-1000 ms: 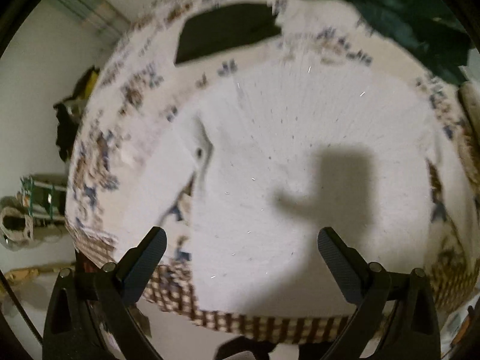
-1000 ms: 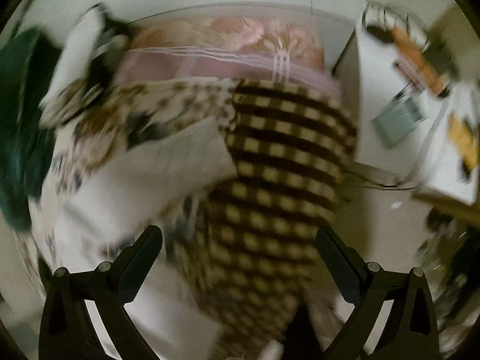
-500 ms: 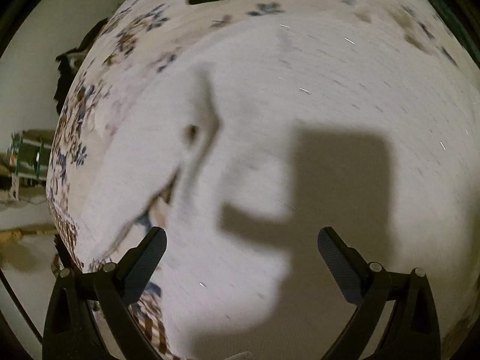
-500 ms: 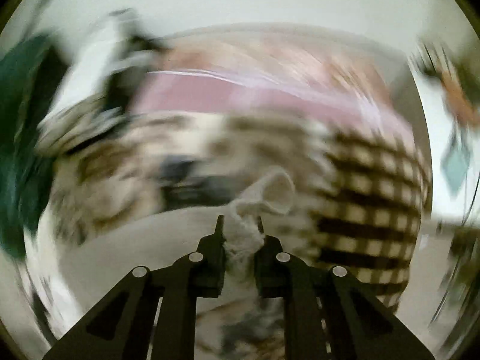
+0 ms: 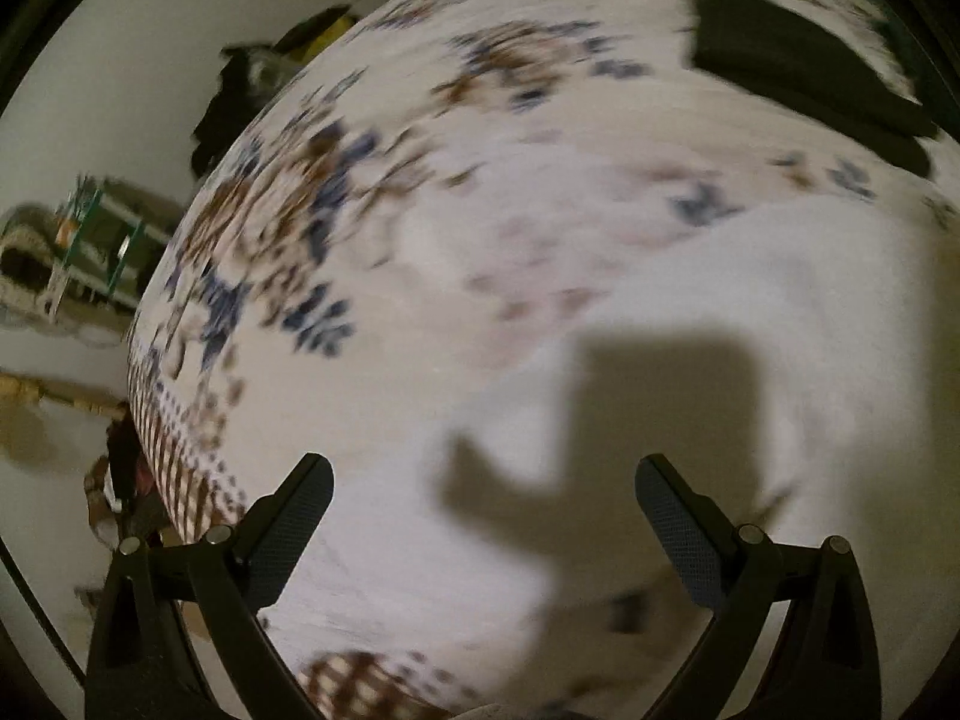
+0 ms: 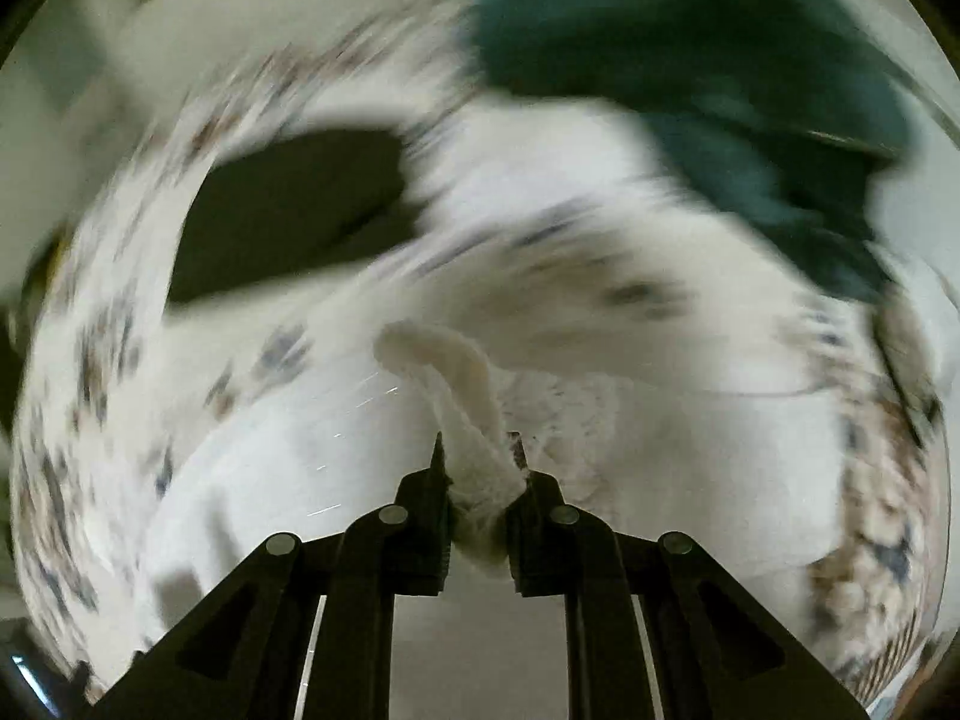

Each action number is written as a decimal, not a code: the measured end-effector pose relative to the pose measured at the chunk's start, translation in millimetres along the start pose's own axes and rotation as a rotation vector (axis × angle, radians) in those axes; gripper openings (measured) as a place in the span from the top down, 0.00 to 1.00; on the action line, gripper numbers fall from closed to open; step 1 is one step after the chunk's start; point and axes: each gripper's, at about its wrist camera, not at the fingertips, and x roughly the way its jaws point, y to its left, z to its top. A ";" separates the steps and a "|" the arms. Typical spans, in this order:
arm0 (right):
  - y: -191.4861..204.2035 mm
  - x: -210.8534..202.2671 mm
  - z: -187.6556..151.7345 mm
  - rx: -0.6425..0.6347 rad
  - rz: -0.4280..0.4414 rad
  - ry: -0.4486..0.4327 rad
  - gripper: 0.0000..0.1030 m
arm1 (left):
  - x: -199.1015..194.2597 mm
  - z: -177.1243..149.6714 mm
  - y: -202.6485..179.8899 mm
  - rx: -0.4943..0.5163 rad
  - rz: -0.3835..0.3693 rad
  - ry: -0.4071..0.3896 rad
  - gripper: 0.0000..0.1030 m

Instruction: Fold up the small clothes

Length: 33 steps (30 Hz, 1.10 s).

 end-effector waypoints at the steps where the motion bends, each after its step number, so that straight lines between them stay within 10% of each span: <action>1: 34.8 17.4 -5.4 -0.048 -0.016 0.016 0.86 | 8.9 -0.3 13.6 -0.021 0.004 0.018 0.00; 8: 134.0 87.7 -52.5 -0.212 -0.035 0.194 0.81 | 33.6 -12.4 76.1 -0.113 -0.022 0.084 0.00; 12: 89.3 72.0 -69.9 -0.016 0.267 0.237 0.27 | 36.4 -43.5 121.7 -0.260 -0.118 0.190 0.00; 21: -13.4 44.6 -151.2 0.096 0.110 0.341 0.27 | 100.3 -175.1 193.1 -0.945 -0.612 0.551 0.01; 25: -29.2 46.9 -170.5 0.097 0.047 0.325 0.27 | 135.7 -207.0 220.9 -1.321 -0.635 0.535 0.49; 28: -28.3 48.9 -178.9 0.084 -0.047 0.306 0.27 | 128.5 -205.8 235.7 -1.391 -0.579 0.484 0.91; 33: -29.2 43.3 -186.8 0.068 -0.061 0.276 0.27 | 83.6 -158.0 247.6 -1.188 -0.495 0.322 0.95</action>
